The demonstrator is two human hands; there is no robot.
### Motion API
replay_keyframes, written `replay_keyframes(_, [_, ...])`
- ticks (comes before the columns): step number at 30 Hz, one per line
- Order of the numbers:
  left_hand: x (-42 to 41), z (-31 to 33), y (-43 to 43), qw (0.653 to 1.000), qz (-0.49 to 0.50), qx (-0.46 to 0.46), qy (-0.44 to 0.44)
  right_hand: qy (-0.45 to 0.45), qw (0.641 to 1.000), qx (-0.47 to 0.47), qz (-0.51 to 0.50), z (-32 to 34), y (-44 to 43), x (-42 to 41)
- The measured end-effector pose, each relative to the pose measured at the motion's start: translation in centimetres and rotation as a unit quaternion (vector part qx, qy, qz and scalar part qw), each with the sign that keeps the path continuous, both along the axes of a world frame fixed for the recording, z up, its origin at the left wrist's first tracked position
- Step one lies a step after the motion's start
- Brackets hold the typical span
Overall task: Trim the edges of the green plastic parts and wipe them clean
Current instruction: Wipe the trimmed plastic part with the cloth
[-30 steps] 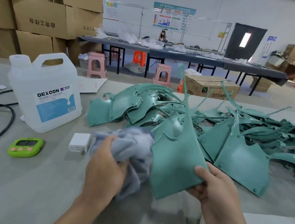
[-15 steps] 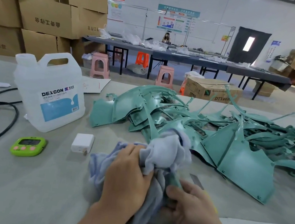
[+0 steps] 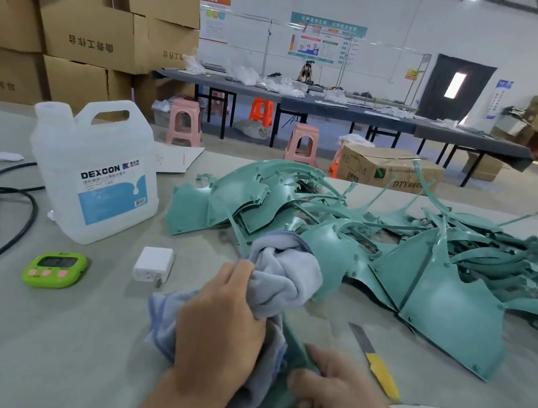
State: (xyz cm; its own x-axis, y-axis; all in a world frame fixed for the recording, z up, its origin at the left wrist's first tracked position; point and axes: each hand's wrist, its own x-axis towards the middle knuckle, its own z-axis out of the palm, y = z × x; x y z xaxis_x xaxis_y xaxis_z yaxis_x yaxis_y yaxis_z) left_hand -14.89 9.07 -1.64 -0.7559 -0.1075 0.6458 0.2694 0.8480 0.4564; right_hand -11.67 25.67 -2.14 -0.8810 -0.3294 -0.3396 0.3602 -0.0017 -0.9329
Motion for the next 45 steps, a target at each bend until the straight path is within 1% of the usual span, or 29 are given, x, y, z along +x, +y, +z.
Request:
replay_keyframes(2, [-0.2,0.1,0.0,0.998,0.03,-0.039,0.032,0.004,1.0,0.011,0.023,0.7,0.1,0.0])
replay_keyframes(4, [-0.2,0.6,0.2,0.998,0.052,-0.033,0.025,0.009,0.998,0.019,0.052,1.5,0.5,0.1])
replay_keyframes(6, [-0.4,1.2,0.2,0.997,0.079,0.008,-0.024,0.05,0.993,0.053,0.088,2.5,0.6,0.7])
replay_keyframes(8, [-1.0,1.9,-0.4,0.986,0.1,0.093,-0.095,0.115,0.979,0.144,0.091,2.9,0.7,0.8])
replay_keyframes(10, [-1.3,2.3,-0.9,0.975,0.103,0.164,-0.108,0.154,0.965,0.193,0.092,3.1,0.9,0.9])
replay_keyframes(11, [-1.2,2.5,-1.0,0.978,0.092,0.162,-0.095,0.172,0.958,0.206,0.1,3.3,0.7,0.8])
replay_keyframes(12, [-1.0,2.4,-0.8,0.987,0.073,0.123,-0.07,0.198,0.947,0.231,0.105,3.4,0.7,0.9])
replay_keyframes(13, [-0.8,2.2,-0.5,0.997,0.045,0.059,-0.038,0.231,0.933,0.257,0.098,3.6,0.7,0.9])
replay_keyframes(14, [-0.6,1.9,-0.3,0.999,0.021,-0.003,-0.025,0.267,0.916,0.285,0.087,3.6,0.8,1.1])
replay_keyframes(15, [-0.6,1.7,-0.3,0.999,0.004,-0.027,-0.026,0.286,0.905,0.302,0.09,3.6,0.9,1.2])
replay_keyframes(16, [-0.8,1.6,-0.4,0.999,-0.006,-0.017,-0.038,0.28,0.906,0.299,0.101,3.5,1.0,1.2])
replay_keyframes(18, [-1.4,1.6,-1.3,0.997,0.016,0.058,-0.041,0.213,0.932,0.267,0.122,3.3,1.1,1.0])
replay_keyframes(19, [-1.8,1.6,-1.9,0.994,0.042,0.095,-0.033,0.182,0.94,0.257,0.131,3.4,1.1,1.0])
replay_keyframes(22, [-2.8,2.0,-4.5,0.976,0.14,0.168,-0.018,0.142,0.952,0.23,0.145,3.5,1.1,1.1])
replay_keyframes(24, [-3.4,2.0,-5.8,0.96,0.182,0.21,-0.019,0.111,0.959,0.224,0.135,3.2,1.3,1.2])
replay_keyframes(26, [-3.5,1.9,-6.3,0.956,0.177,0.234,0.008,0.081,0.967,0.219,0.104,2.7,1.5,1.1])
replay_keyframes(29, [-3.1,1.7,-5.8,0.945,0.131,0.291,0.068,0.065,0.981,0.182,0.029,2.1,1.1,1.0])
replay_keyframes(30, [-3.1,1.6,-5.8,0.935,0.112,0.327,0.08,0.063,0.984,0.165,-0.012,1.8,0.9,0.9])
replay_keyframes(32, [-3.3,1.4,-6.0,0.901,0.09,0.417,0.079,0.052,0.985,0.109,-0.121,1.3,1.0,0.3])
replay_keyframes(34, [-3.6,1.0,-6.6,0.86,0.071,0.501,0.06,0.01,0.975,-0.011,-0.221,1.1,1.3,-0.4])
replay_keyframes(35, [-3.6,0.9,-6.8,0.842,0.061,0.534,0.038,-0.014,0.967,-0.086,-0.239,1.2,1.4,-0.6])
replay_keyframes(37, [-3.5,1.2,-6.6,0.822,0.024,0.567,-0.041,-0.066,0.948,-0.211,-0.227,1.4,1.3,-0.6])
replay_keyframes(38, [-3.3,1.3,-6.1,0.822,-0.003,0.564,-0.073,-0.09,0.943,-0.247,-0.204,1.3,0.9,-0.6])
replay_keyframes(40, [-2.3,1.8,-4.4,0.823,-0.068,0.547,-0.139,-0.1,0.947,-0.256,-0.167,0.6,-0.4,-0.4])
replay_keyframes(41, [-1.5,1.5,-3.3,0.808,-0.117,0.551,-0.171,-0.09,0.953,-0.243,-0.159,0.5,-1.2,-0.3])
replay_keyframes(42, [-0.8,1.2,-2.4,0.778,-0.181,0.562,-0.215,-0.074,0.956,-0.232,-0.162,0.5,-2.0,-0.3])
replay_keyframes(43, [0.0,1.3,-1.6,0.702,-0.251,0.605,-0.281,-0.058,0.957,-0.224,-0.174,0.5,-2.7,-0.3])
replay_keyframes(44, [1.2,1.8,-0.5,0.606,-0.325,0.655,-0.312,-0.045,0.955,-0.22,-0.195,0.6,-3.1,-0.4])
replay_keyframes(45, [2.0,2.0,0.2,0.53,-0.368,0.708,-0.289,-0.036,0.951,-0.216,-0.22,0.7,-3.2,-0.5])
